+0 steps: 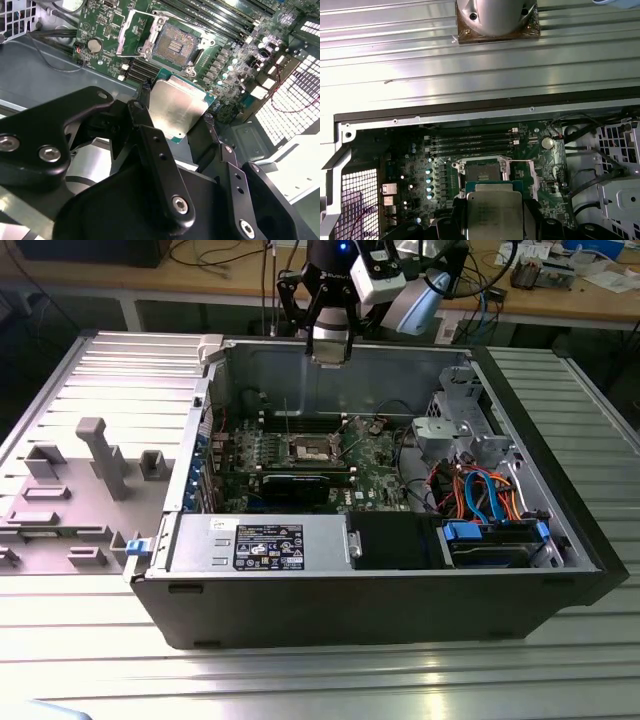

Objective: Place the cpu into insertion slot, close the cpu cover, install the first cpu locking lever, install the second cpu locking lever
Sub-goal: 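Place the cpu into insertion slot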

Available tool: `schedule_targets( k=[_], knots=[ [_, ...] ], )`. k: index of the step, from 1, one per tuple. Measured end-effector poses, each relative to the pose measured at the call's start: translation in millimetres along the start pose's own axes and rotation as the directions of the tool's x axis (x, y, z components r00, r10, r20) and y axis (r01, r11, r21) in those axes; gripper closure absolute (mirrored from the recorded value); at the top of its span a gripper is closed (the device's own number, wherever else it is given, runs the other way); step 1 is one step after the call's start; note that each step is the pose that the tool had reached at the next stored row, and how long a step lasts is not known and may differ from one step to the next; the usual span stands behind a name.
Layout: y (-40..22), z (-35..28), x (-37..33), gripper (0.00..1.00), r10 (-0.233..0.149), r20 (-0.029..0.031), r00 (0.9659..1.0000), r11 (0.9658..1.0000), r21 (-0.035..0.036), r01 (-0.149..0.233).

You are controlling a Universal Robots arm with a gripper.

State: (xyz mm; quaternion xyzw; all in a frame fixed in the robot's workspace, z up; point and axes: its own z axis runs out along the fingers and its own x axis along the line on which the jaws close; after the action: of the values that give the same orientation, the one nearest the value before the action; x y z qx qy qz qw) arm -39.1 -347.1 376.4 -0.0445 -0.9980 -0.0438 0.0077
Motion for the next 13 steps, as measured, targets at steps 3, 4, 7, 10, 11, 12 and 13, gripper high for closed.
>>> schedule_targets(
  k=[3,4,7,10,11,12,13],
  knots=[
    [0.0,0.2,0.0,0.46,0.033,0.003,0.9994,0.9994,0.0004,-0.033],
    [0.0,0.3,0.0,0.46,0.051,0.0046,0.9987,0.9987,0.0004,-0.051],
    [0.0,0.5,0.0,0.46,0.067,0.006,0.9977,0.9977,0.0002,-0.067],
    [0.0,0.5,0.0,0.46,0.067,0.006,0.9977,0.9977,0.0003,-0.067],
    [0.0,0.5,0.0,0.46,0.069,0.0062,0.9976,0.9976,0.0003,-0.069],
    [-0.1,0.9,0.0,0.46,0.076,0.0072,0.997,0.9971,0.0018,-0.076],
    [-0.1,1.0,0.0,0.46,0.084,0.0079,0.9964,0.9965,0.0025,-0.084]
  ],
)
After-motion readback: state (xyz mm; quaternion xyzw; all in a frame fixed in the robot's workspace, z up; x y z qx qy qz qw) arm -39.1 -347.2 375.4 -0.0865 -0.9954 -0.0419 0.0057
